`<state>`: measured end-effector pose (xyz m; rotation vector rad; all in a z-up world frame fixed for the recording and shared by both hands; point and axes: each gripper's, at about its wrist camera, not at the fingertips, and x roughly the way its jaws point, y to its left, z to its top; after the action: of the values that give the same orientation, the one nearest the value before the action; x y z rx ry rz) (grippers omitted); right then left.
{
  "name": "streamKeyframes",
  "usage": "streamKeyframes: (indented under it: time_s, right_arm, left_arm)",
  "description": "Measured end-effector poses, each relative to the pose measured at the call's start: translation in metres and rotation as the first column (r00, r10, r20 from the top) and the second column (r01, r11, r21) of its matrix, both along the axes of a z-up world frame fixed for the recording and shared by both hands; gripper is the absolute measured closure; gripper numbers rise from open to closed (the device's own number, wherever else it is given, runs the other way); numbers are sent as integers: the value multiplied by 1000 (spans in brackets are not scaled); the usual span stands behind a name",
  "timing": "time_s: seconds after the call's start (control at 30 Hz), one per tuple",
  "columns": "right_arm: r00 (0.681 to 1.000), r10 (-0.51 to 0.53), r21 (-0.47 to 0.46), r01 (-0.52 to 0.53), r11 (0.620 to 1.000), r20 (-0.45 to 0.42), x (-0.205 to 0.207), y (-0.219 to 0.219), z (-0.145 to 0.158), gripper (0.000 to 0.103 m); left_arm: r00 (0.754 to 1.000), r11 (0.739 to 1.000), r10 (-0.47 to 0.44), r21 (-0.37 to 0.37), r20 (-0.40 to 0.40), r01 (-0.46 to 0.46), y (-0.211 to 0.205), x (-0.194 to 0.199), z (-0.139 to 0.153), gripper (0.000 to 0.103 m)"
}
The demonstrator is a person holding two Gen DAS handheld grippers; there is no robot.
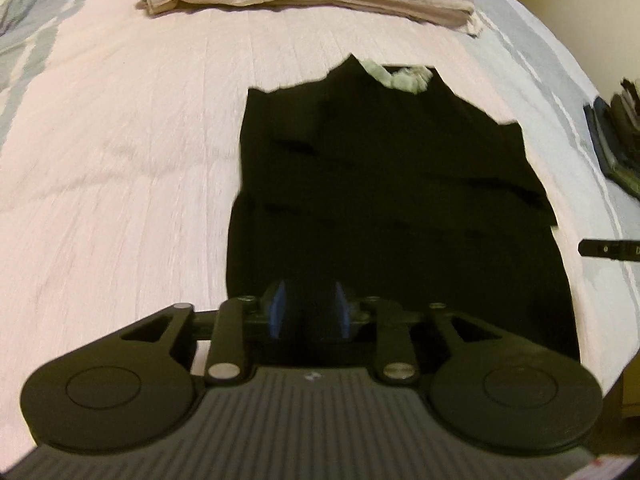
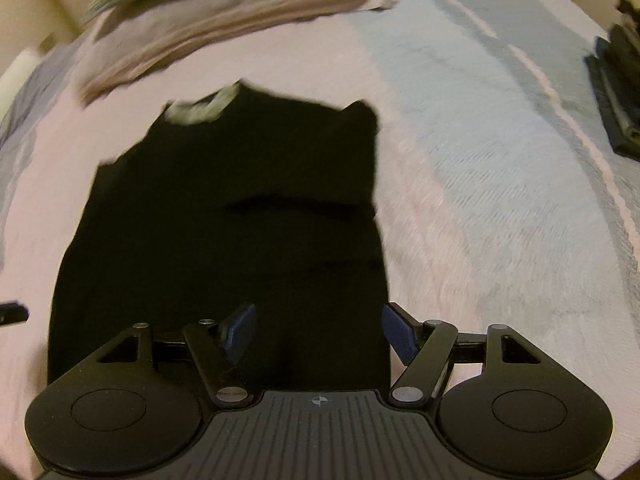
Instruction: Fold large clothes
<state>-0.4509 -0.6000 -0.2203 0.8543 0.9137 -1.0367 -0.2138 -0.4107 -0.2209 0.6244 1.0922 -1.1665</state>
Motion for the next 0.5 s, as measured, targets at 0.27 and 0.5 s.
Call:
streamKeyframes:
  time_s: [0.27,0.5]
  right_arm:
    - [998,58,20,-58,998,-23,2,68,11,36]
    - [994,88,37,-85,996,-72,31,99,44,36]
  left_arm:
    - [995,995,-103,12,1,103,46,-28,18,61]
    - [986,985,-166,35,-8,166,68,-36,34,55]
